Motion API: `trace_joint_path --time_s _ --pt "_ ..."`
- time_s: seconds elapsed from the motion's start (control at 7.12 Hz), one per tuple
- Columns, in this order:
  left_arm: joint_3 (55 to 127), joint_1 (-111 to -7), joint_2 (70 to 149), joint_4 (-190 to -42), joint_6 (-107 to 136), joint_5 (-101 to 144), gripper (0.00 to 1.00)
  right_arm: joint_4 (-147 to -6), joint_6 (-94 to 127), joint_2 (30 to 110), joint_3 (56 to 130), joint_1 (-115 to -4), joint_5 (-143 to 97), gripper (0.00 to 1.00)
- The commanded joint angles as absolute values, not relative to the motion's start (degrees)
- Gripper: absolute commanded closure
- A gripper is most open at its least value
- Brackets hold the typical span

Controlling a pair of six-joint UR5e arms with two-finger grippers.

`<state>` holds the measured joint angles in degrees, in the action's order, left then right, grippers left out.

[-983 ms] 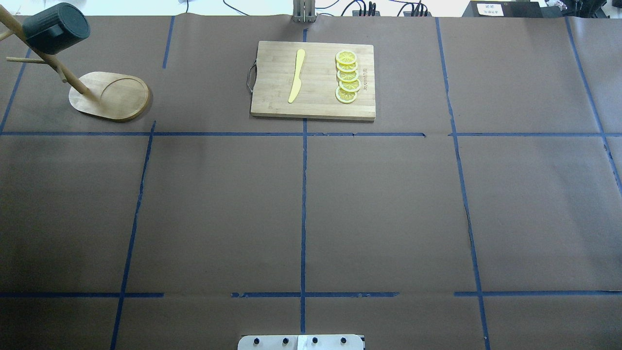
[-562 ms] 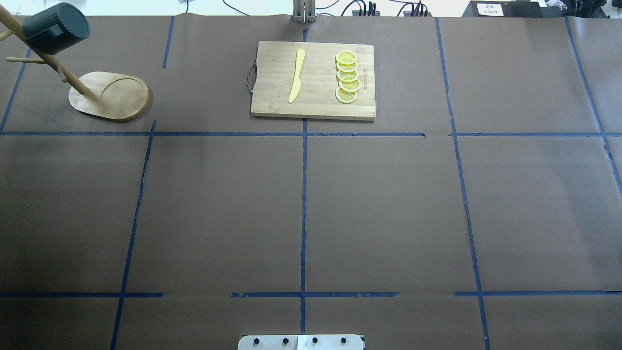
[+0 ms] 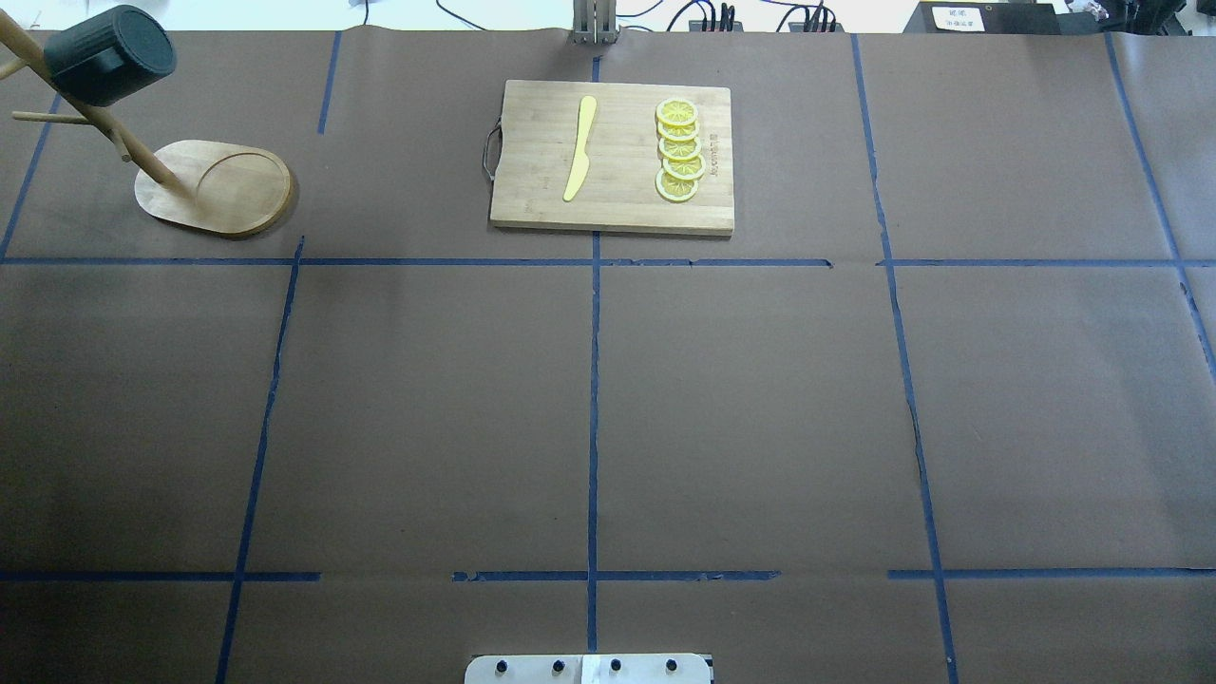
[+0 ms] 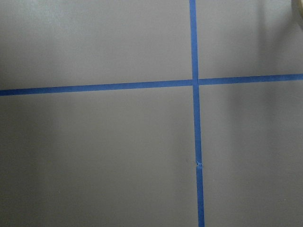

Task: Hang cup on storage rack

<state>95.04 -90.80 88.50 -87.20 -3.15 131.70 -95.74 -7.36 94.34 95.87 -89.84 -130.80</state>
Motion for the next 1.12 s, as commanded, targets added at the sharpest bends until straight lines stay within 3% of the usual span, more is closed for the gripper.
trace_joint_path --time_s 0.0,0.98 --pt "95.36 -90.79 88.42 -87.19 -3.25 131.75 0.00 -95.97 -7.91 94.14 94.24 -89.48 -130.35 0.00" --pt "95.98 -90.79 87.63 -87.10 -3.25 131.40 0.00 -95.89 -7.91 92.38 94.74 -86.05 -128.93 0.00"
